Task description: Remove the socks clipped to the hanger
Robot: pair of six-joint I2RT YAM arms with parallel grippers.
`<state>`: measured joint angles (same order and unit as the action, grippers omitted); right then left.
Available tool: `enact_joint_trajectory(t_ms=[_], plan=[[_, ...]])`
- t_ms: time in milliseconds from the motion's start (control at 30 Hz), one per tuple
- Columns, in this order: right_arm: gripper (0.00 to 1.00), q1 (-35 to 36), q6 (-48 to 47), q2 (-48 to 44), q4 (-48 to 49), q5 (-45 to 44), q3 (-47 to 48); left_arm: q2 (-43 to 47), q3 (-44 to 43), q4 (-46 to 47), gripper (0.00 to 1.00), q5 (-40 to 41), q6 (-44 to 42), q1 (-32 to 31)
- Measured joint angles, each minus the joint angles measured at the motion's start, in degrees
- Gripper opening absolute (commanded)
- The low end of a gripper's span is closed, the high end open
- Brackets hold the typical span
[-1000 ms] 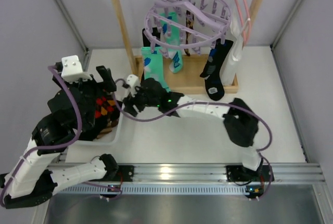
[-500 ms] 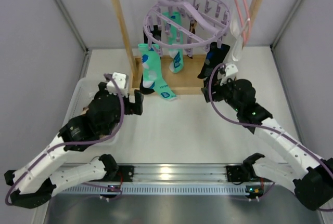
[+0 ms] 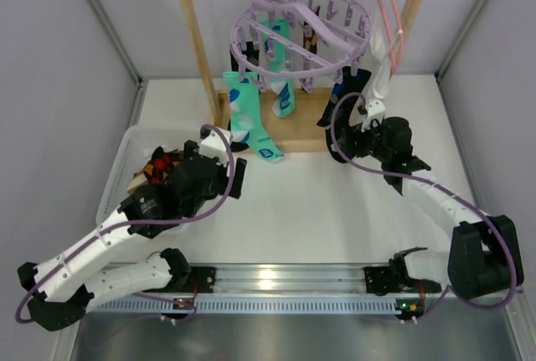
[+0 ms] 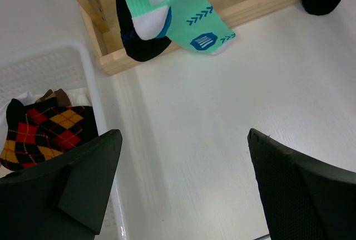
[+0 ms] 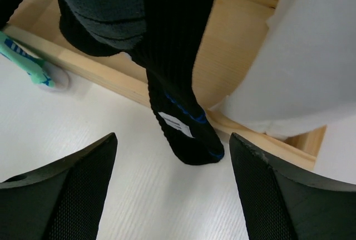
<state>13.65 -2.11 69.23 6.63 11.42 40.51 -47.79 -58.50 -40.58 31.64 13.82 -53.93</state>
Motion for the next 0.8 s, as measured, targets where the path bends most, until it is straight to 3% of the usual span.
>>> enact_joint_trajectory(t_ms=[400,467,600,633,667,800], plan=[[0.68,0.0,-3.0,13.4,11.5,9.1,4.3,0.2,0.0,0.0,0.98,-0.8,0.0,0.0],[0.62,0.0,-3.4,14.7,13.5,10.5,4.3,0.4,0.0,0.0,0.98,-0.9,0.0,0.0],[0.39,0.0,-2.9,16.2,18.1,13.6,3.9,1.1,0.0,0.0,0.98,-0.9,0.0,0.0],[0.16,0.0,-2.6,16.2,19.6,14.2,3.4,1.2,0.0,0.0,0.98,-0.9,0.0,0.0],[0.03,0.0,-2.4,16.2,21.8,14.7,2.7,1.2,0.0,0.0,0.98,-0.9,0.1,0.0],[0.0,0.4,1.3,15.5,28.9,15.8,-2.0,1.1,-0.1,0.0,0.98,-0.7,1.3,0.0]])
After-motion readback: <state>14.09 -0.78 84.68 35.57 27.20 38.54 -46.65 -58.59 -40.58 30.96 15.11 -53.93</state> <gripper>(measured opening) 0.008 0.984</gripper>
